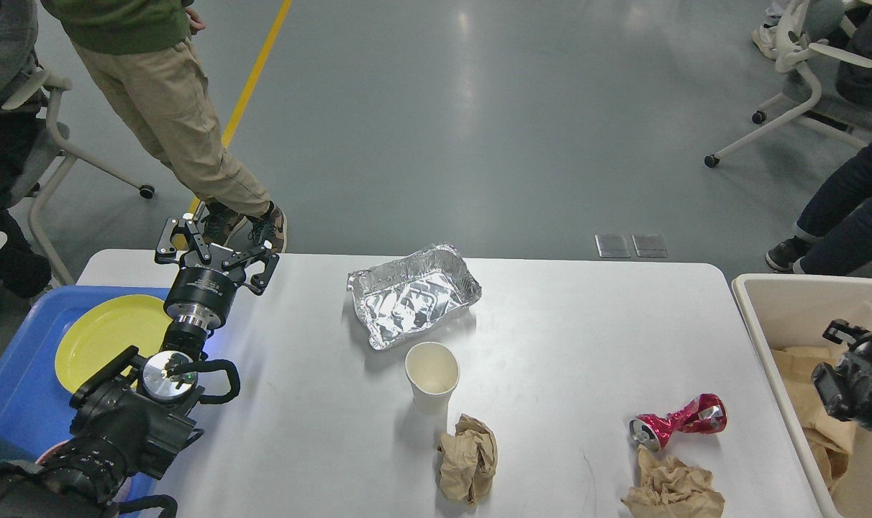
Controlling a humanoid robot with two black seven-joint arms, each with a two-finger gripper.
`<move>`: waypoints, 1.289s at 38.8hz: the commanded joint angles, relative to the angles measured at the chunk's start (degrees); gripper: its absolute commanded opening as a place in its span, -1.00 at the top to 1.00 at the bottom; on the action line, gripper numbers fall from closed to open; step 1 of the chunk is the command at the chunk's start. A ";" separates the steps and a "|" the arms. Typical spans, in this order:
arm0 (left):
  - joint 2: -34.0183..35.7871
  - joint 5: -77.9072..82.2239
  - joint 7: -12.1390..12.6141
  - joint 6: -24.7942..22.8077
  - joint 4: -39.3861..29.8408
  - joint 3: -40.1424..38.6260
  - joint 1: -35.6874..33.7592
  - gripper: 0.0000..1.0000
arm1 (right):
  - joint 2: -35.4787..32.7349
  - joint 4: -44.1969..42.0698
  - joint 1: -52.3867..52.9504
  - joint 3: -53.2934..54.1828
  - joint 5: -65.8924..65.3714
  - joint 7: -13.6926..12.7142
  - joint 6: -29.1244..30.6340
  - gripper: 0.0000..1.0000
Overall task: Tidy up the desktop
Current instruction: 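Lift the paper bag with the right gripper and drop it into the white bin, then lower the right gripper to the crushed red can and grasp it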
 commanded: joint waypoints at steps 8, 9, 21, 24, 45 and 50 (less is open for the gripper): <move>0.00 0.00 0.00 -0.05 -0.02 0.00 0.00 -0.93 | -0.87 14.91 19.45 0.42 -0.08 0.63 1.67 -1.00; 0.00 0.00 0.00 -0.05 -0.02 0.00 0.00 -0.93 | -1.57 18.58 24.88 0.85 -0.08 0.71 2.98 -1.00; 0.00 0.00 0.00 0.04 -0.01 0.00 0.00 -0.93 | -2.46 51.27 57.76 6.30 -0.52 8.00 21.07 -1.00; 0.00 0.00 0.00 0.04 -0.02 0.00 0.00 -0.93 | -1.15 57.36 62.53 7.18 -0.61 8.27 24.51 -1.00; 0.00 0.00 0.00 -0.05 -0.02 0.00 0.00 -0.93 | 5.19 79.27 65.10 6.49 -7.01 8.10 22.25 -1.00; 0.00 0.00 0.00 -0.05 -0.01 0.00 0.00 -0.93 | 1.77 77.15 59.57 1.39 -14.13 8.10 20.57 -1.00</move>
